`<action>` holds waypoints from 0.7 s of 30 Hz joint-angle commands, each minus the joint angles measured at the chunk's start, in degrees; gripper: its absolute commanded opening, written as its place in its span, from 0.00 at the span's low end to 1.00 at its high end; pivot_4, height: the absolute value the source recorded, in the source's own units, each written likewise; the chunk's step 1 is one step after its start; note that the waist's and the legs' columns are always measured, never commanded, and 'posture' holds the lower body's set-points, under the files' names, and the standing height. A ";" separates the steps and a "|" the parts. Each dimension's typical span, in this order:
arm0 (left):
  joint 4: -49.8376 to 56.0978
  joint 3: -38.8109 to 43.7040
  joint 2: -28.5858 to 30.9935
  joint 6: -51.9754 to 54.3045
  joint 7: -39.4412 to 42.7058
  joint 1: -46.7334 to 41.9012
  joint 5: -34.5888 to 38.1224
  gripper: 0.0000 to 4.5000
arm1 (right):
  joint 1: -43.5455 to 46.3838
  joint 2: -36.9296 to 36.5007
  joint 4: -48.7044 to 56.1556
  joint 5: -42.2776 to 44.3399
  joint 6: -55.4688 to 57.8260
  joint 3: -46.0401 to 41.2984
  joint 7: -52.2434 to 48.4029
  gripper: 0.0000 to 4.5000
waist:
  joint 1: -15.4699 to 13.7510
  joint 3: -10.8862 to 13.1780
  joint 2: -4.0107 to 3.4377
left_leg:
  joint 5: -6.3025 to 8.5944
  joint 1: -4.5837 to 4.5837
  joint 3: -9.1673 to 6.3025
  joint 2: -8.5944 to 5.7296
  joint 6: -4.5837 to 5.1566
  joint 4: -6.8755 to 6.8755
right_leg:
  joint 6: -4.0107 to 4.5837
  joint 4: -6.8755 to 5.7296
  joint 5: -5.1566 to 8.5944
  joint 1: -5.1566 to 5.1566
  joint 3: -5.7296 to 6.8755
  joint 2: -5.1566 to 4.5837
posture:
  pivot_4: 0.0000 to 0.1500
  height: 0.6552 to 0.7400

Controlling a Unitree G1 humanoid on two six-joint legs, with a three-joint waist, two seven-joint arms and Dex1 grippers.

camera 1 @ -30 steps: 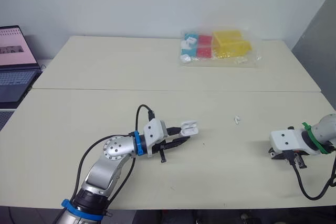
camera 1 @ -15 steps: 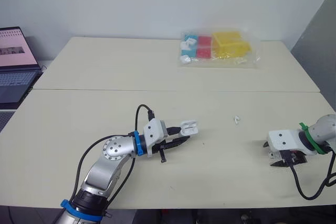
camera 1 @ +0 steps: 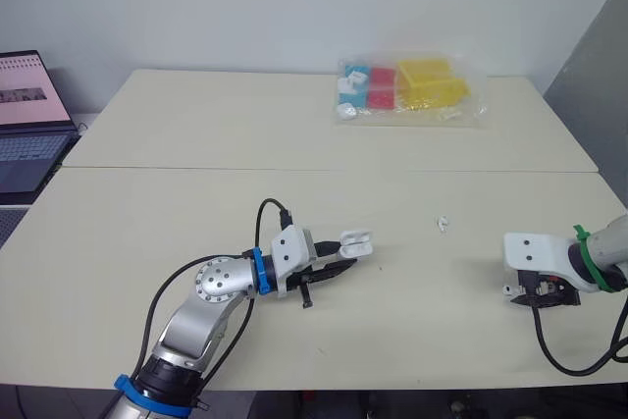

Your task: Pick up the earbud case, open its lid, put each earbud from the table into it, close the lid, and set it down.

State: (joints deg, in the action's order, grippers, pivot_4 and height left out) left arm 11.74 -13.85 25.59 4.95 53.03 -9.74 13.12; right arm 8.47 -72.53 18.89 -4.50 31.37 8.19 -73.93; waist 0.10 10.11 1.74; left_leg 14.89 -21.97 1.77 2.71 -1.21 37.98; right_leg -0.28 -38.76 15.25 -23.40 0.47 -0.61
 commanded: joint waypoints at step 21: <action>1.50 -0.82 -0.24 -1.24 -0.38 0.09 -0.78 0.18 | 8.22 2.55 -5.54 -5.44 0.13 9.12 -1.98 0.44 | 0.07 0.01 0.01 | 0.00 0.00 0.02 -0.01 0.00 0.00 | 0.01 0.01 0.01 -0.01 -0.01 0.04 | 1.00 1.00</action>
State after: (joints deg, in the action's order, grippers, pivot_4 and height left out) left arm 11.70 -14.45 25.46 4.71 52.95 -9.58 12.49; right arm 16.35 -69.84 13.56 -8.92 31.73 17.16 -76.16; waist 0.18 10.11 1.75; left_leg 14.89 -21.97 1.80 2.70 -1.21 37.98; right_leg -0.27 -38.75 15.26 -23.41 0.45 -0.58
